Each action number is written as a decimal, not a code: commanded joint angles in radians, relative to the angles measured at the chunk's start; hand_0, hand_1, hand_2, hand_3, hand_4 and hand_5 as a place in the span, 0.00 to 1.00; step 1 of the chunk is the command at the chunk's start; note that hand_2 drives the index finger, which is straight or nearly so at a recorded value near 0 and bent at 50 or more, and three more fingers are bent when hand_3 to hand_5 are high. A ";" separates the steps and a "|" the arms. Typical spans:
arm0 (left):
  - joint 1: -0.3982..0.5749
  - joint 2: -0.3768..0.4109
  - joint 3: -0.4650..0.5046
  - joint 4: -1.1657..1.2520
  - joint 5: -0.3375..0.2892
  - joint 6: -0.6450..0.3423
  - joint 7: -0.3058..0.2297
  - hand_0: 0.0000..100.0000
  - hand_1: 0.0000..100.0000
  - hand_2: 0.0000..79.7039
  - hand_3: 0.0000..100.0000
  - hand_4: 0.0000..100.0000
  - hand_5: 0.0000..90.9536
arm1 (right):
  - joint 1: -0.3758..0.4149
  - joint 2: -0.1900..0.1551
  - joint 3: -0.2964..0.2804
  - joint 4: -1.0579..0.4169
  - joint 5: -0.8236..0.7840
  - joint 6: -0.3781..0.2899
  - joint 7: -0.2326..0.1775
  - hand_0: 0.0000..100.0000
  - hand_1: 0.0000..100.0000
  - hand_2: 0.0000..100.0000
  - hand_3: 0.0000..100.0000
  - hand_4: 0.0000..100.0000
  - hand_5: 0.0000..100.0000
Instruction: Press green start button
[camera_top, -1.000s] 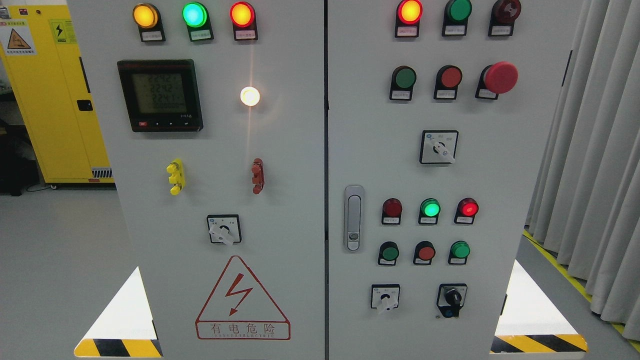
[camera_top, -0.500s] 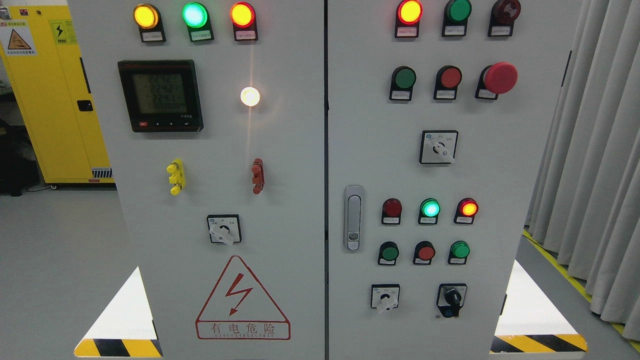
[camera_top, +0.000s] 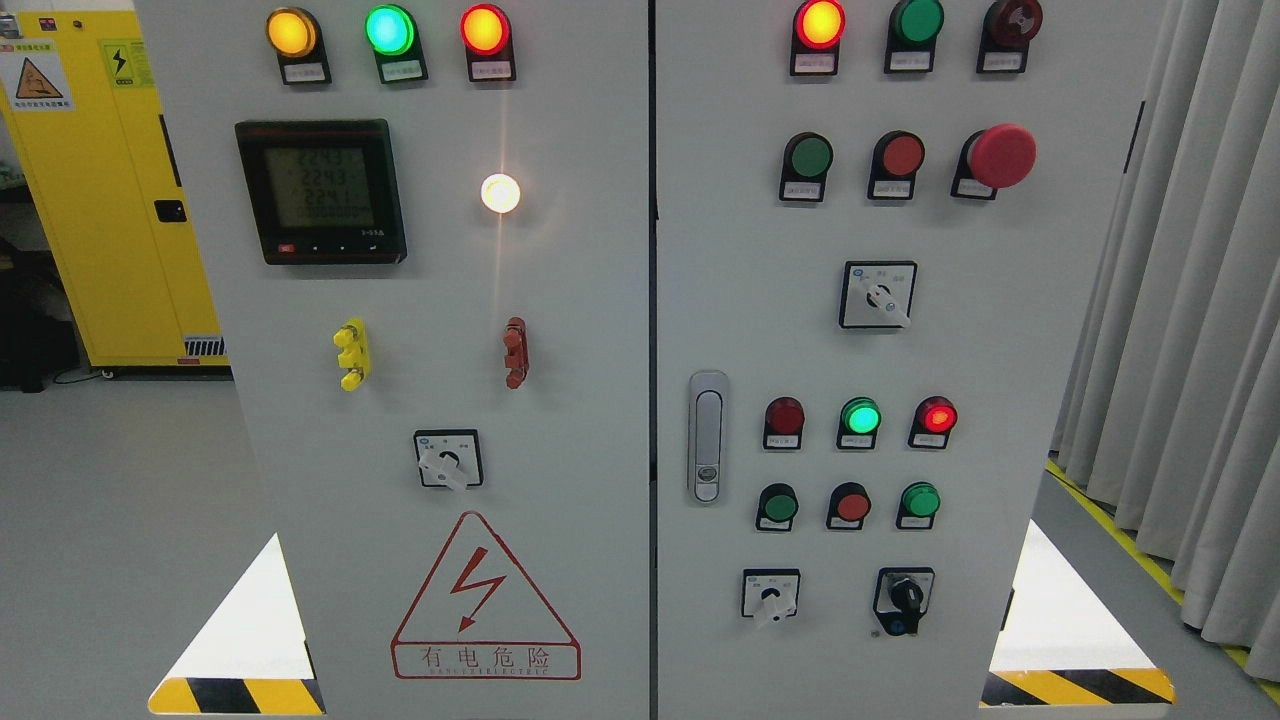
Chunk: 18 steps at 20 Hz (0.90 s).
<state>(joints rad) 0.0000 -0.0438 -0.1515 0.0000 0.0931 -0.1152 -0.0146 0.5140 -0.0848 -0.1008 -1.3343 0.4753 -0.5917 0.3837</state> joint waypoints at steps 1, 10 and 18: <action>-0.031 -0.042 0.000 -0.026 0.000 0.000 0.001 0.12 0.56 0.00 0.00 0.00 0.00 | 0.003 0.028 -0.002 -0.522 0.172 -0.005 -0.016 0.18 0.47 0.00 0.34 0.34 0.23; -0.031 -0.056 -0.002 -0.026 0.000 0.000 0.001 0.12 0.56 0.00 0.00 0.00 0.00 | -0.199 0.033 -0.053 -0.646 0.279 0.000 -0.034 0.21 0.49 0.00 0.48 0.53 0.39; -0.031 -0.062 -0.003 -0.028 -0.003 0.000 0.001 0.12 0.56 0.00 0.00 0.00 0.00 | -0.382 0.033 -0.053 -0.661 0.345 0.000 -0.034 0.26 0.52 0.00 0.60 0.63 0.48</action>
<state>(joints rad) 0.0000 -0.0900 -0.1528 0.0000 0.0924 -0.1152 -0.0146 0.2495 -0.0604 -0.1364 -1.8454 0.7719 -0.5928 0.3499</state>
